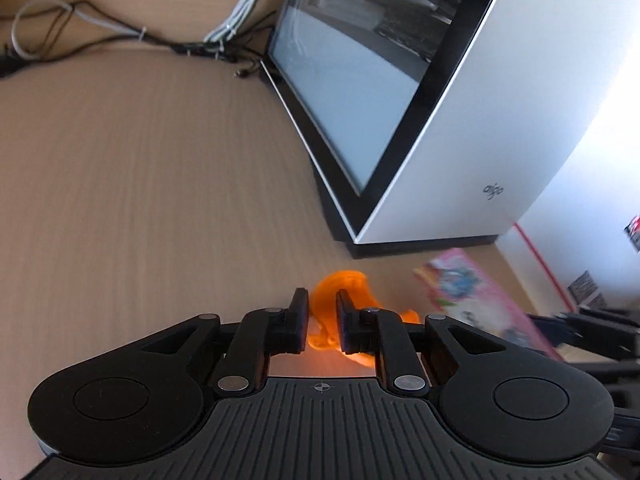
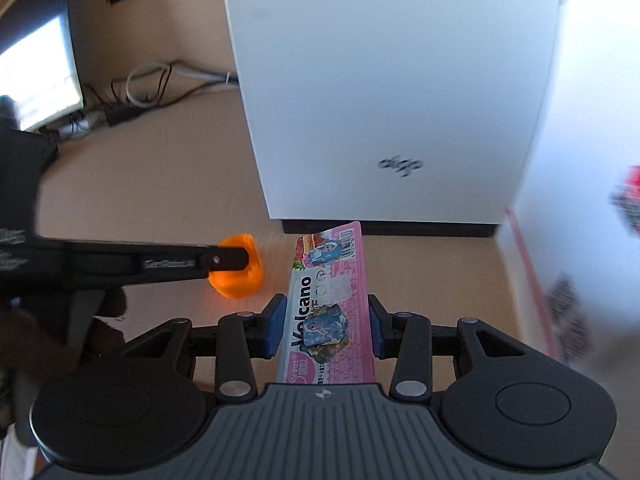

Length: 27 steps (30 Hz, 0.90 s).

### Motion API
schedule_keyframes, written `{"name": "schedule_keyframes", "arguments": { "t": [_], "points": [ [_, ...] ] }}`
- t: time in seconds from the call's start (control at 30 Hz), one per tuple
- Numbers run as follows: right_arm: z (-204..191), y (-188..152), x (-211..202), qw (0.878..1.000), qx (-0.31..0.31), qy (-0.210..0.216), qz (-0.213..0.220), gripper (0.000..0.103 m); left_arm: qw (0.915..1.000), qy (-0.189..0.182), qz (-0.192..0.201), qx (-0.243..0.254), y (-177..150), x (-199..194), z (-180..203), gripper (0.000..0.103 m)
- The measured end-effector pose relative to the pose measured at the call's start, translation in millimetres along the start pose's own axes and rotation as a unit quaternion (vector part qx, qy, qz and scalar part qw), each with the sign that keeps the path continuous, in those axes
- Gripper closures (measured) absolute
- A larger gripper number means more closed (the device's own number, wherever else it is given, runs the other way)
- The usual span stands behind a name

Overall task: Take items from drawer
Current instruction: 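Lift both items and set them on the desk beside the white aigo case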

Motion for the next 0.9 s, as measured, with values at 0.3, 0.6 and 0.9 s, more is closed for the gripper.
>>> {"name": "schedule_keyframes", "arguments": {
  "t": [0.3,0.6,0.9],
  "points": [
    [-15,12,48,0.999,-0.041,0.013,-0.002,0.062,0.9992,0.014,0.037,-0.003,2,-59,-20,0.086],
    [-5,4,3,0.999,0.0,0.032,0.014,0.049,0.9968,-0.075,-0.025,0.009,-53,-114,-5,0.087],
    [13,-59,-89,0.999,0.024,-0.01,0.02,0.041,0.9753,-0.107,-0.156,0.114,-128,-77,53,0.086]
  ]
}}
Point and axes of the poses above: each gripper's, at about its wrist camera, not at the fingertips, and x roughly the way its jaws point, z to its right, y to its top, the point moved 4 cm from there along x, roughly the way its jaws point, and after that the axes turned 3 degrees about -y, right-handed, at the moved point
